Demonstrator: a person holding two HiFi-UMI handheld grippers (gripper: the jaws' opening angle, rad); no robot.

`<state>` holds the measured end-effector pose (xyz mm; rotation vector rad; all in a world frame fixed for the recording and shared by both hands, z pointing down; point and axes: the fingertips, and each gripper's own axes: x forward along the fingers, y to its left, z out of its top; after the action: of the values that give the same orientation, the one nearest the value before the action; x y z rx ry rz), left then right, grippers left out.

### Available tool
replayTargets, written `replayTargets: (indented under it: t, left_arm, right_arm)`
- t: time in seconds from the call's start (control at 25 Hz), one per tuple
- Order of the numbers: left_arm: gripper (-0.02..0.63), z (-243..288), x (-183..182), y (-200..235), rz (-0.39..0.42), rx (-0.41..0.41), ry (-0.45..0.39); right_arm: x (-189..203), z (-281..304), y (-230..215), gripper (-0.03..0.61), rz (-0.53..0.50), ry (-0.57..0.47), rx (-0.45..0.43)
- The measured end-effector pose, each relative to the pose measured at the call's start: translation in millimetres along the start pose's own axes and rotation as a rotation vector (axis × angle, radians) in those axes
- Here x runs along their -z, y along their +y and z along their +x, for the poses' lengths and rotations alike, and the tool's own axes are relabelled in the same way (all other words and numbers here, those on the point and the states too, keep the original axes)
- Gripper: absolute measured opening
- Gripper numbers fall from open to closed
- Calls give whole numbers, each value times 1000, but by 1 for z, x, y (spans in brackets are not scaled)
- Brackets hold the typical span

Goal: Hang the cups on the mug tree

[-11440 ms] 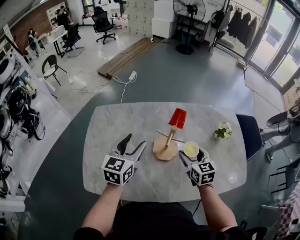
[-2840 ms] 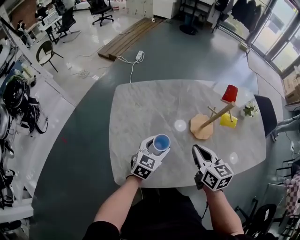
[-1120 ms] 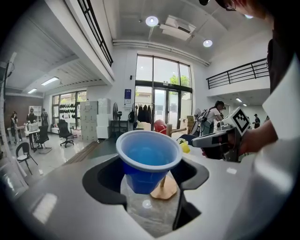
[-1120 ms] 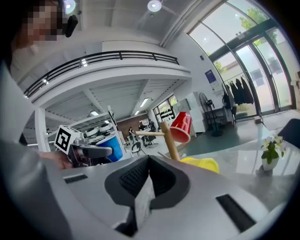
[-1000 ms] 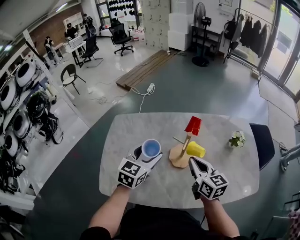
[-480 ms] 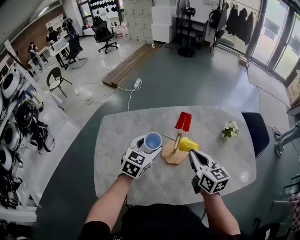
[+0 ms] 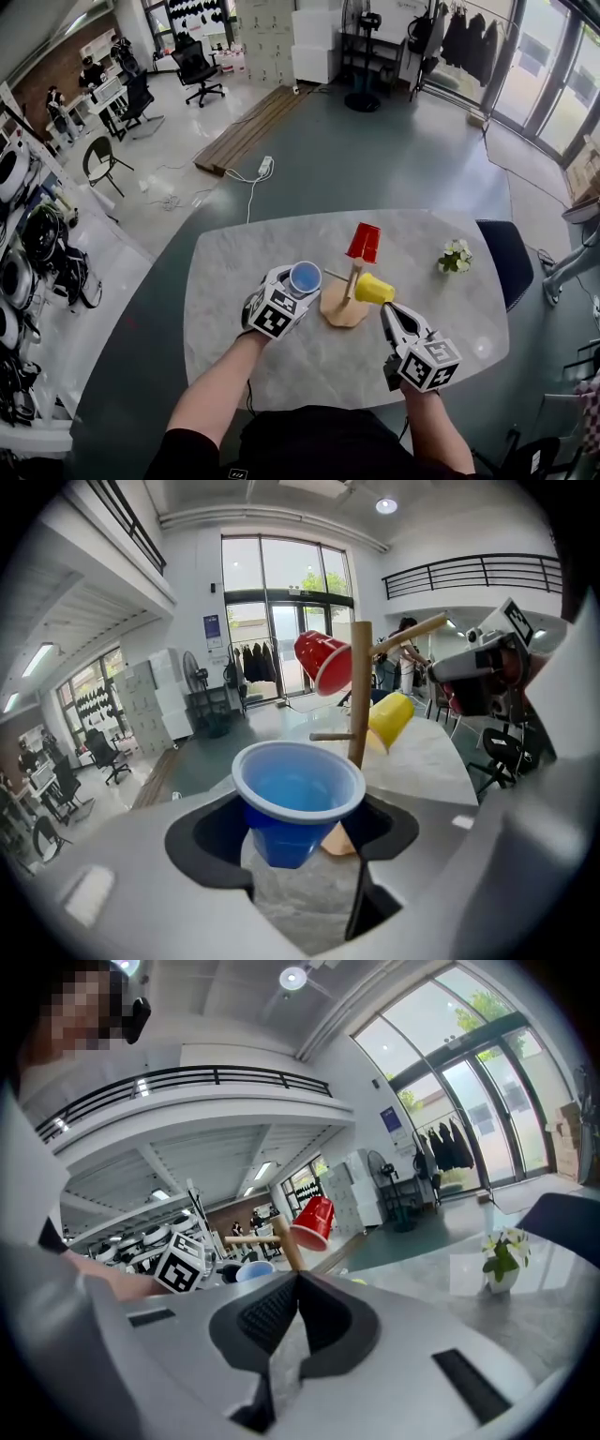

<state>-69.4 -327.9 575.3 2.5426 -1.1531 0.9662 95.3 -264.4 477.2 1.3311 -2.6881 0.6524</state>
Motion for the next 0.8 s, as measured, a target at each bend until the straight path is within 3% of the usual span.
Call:
replayTargets:
  t: [0.44, 0.8]
  left_arm:
    - [307, 14, -7, -11, 110, 16, 49]
    - [308, 15, -11, -13, 311, -50, 115]
  right_arm:
    - [11, -5, -4, 12, 29, 8, 19]
    - [12, -8, -3, 12, 33, 9, 17]
